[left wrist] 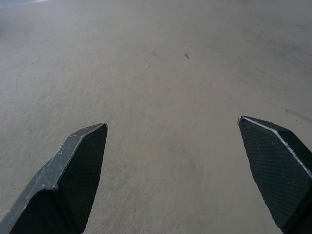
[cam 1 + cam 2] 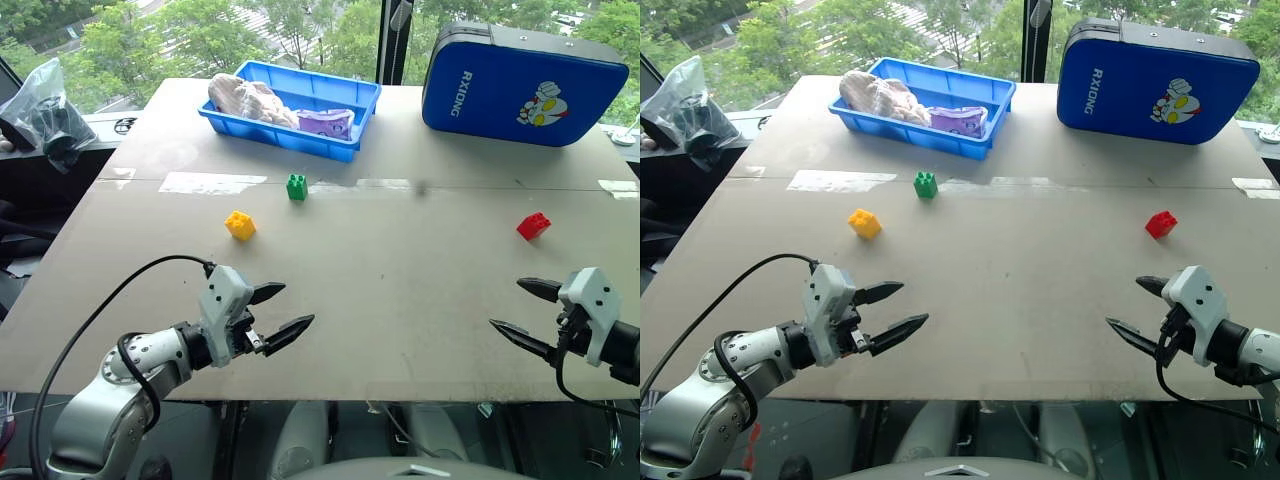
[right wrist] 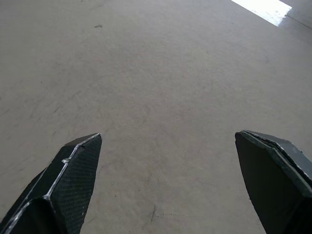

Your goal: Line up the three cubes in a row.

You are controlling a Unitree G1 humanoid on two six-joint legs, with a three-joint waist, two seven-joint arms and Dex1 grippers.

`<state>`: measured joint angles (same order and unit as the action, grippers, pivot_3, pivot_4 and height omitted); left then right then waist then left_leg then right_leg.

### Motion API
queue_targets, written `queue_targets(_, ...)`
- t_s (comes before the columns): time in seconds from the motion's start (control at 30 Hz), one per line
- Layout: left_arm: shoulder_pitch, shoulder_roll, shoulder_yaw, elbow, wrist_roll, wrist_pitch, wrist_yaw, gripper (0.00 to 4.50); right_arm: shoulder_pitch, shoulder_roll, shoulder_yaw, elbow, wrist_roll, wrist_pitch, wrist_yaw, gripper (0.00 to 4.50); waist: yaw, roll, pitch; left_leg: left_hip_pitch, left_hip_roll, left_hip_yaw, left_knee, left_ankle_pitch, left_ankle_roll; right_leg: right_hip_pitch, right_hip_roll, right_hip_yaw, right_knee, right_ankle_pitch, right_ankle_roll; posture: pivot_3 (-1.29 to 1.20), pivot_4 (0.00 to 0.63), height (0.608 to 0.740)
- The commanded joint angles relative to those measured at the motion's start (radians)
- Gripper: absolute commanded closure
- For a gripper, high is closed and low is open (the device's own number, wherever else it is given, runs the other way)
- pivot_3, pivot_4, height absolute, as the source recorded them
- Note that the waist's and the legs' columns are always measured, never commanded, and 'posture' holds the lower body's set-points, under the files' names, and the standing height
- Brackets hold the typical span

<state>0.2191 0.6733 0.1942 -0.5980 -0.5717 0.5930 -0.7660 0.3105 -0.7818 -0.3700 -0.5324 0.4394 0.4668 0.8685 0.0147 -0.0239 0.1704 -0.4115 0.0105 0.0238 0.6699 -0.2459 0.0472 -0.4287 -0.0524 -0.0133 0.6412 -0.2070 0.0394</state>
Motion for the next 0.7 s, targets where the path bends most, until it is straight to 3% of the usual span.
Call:
queue_targets(0.03, -0.052, -0.01, 0.011, -0.033, -0.032, 0.012, 0.034, 0.11, -0.051, 0.012, 0.0, -0.019, -0.003, -0.009, -0.045, 0.0, 0.0, 0.0, 0.0, 0.0, 0.0, 0.0, 0.0, 0.0, 0.0, 0.0, 0.0, 0.0, 0.0, 0.0, 0.0, 0.0, 0.15, 0.74)
queue_targets(0.1, -0.15, -0.032, 0.015, -0.044, -0.099, 0.077, 0.087, 0.11, -0.16, 0.05, 0.008, -0.041, 0.027, 0.081, -0.159, 0.0, 0.0, 0.0, 0.0, 0.0, 0.0, 0.0, 0.001, 0.0, 0.0, 0.0, 0.0, 0.0, 0.0, 0.0, 0.0, 0.0, 0.15, 0.74)
queue_targets(0.2, -0.278, -0.042, 0.007, -0.068, -0.18, 0.144, 0.125, 0.11, -0.324, 0.002, 0.047, -0.027, -0.014, 0.281, -0.279, 0.0, -0.001, 0.0, 0.0, -0.001, 0.0, 0.0, 0.002, 0.0, 0.0, 0.0, 0.001, 0.0, 0.001, 0.002, -0.002, 0.0, 0.15, 0.74)
queue_targets(0.4, -0.495, -0.014, -0.115, -0.052, -0.161, 0.157, 0.094, 0.11, -0.709, -0.117, 0.178, 0.238, -0.017, 0.589, -0.311, 0.0, -0.002, 0.0, 0.001, -0.002, -0.002, 0.0, 0.002, 0.0, 0.0, 0.0, 0.002, 0.001, 0.0, 0.004, -0.006, 0.0, 0.15, 0.74)
queue_targets(0.57, -0.597, -0.038, -0.189, -0.024, -0.177, 0.148, 0.048, 0.11, -1.063, -0.114, 0.372, 0.62, -0.11, 0.662, -0.291, 0.0, -0.005, 0.0, 0.001, -0.002, -0.003, 0.0, 0.001, 0.0, 0.001, -0.001, 0.003, 0.002, -0.001, 0.006, -0.004, 0.0, 0.15, 0.74)
queue_targets(0.7, -0.612, -0.051, -0.22, -0.015, -0.161, 0.128, 0.027, 0.11, -1.2, -0.096, 0.475, 0.873, -0.191, 0.591, -0.244, 0.0, -0.005, 0.0, 0.001, -0.003, -0.003, 0.001, 0.0, 0.0, 0.001, -0.001, 0.004, 0.002, -0.002, 0.006, -0.002, 0.0, 0.15, 0.74)
